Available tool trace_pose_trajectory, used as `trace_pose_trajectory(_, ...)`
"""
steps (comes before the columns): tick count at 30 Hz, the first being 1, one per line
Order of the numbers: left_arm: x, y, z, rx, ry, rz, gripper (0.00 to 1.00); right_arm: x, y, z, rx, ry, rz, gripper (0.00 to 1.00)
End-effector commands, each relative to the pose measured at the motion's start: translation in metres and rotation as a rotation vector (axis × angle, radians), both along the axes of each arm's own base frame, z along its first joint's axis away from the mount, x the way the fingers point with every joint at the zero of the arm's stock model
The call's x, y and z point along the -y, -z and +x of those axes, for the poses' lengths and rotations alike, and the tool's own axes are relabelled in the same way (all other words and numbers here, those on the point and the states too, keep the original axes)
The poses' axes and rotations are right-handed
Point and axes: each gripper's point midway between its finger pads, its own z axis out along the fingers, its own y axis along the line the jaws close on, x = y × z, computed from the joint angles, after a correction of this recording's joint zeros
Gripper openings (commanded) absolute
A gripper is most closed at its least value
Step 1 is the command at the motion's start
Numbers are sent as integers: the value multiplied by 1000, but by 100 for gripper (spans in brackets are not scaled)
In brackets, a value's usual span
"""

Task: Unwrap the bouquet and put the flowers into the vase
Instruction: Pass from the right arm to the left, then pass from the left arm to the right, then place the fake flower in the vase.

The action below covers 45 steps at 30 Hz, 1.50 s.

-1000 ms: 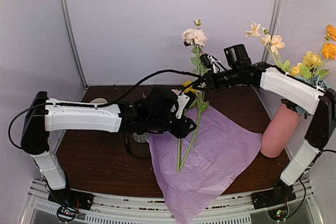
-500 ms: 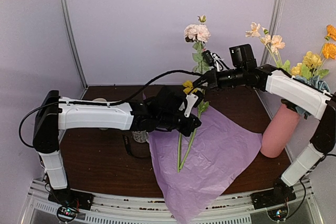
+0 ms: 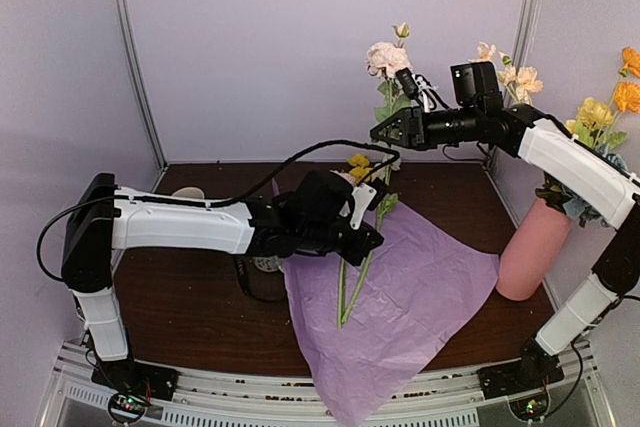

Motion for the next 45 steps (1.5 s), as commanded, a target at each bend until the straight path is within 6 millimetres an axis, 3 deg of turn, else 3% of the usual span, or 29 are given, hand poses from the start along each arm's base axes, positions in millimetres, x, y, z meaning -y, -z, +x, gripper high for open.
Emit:
trace_pose_trajectory(1, 1, -35, -2, 45, 3, -94, 0, 10, -14, 3, 42, 40, -21, 45)
trace_pose_trajectory(4, -1, -35, -2, 47, -2, -94, 0, 12, -12, 2, 37, 45, -22, 40)
trace_pose_trajectory(12, -3, -29, -2, 41, -6, -77, 0, 16, -19, 0, 69, 62, -29, 0)
trace_pose_trajectory(14, -6, -24, -2, 40, -12, -60, 33, 16, -26, -3, 85, 43, -23, 0)
trace_pose_trajectory(17, -12, -15, -1, 44, -24, -14, 55, 15, -38, -8, 114, 24, -10, 0)
trace_pose_trajectory(20, -18, -5, -2, 39, -23, 28, 58, 19, -64, -16, 188, 23, 19, 0)
trace_pose_trajectory(25, -24, 12, -8, 2, -18, 60, 59, 34, -123, -38, 356, 45, 64, 0)
trace_pose_trajectory(31, -20, 20, -9, -24, -14, 55, 59, 58, -209, -89, 562, 46, 187, 0)
trace_pose_trajectory(34, -14, 18, -7, -26, -9, 52, 59, 67, -240, -114, 618, 21, 222, 0)
trace_pose_trajectory(38, -9, 16, -6, -21, -1, 50, 59, 85, -267, -133, 707, 47, 217, 0)
trace_pose_trajectory(45, -6, 24, -8, -43, 7, 51, 59, 134, -308, -157, 898, 205, 147, 0)
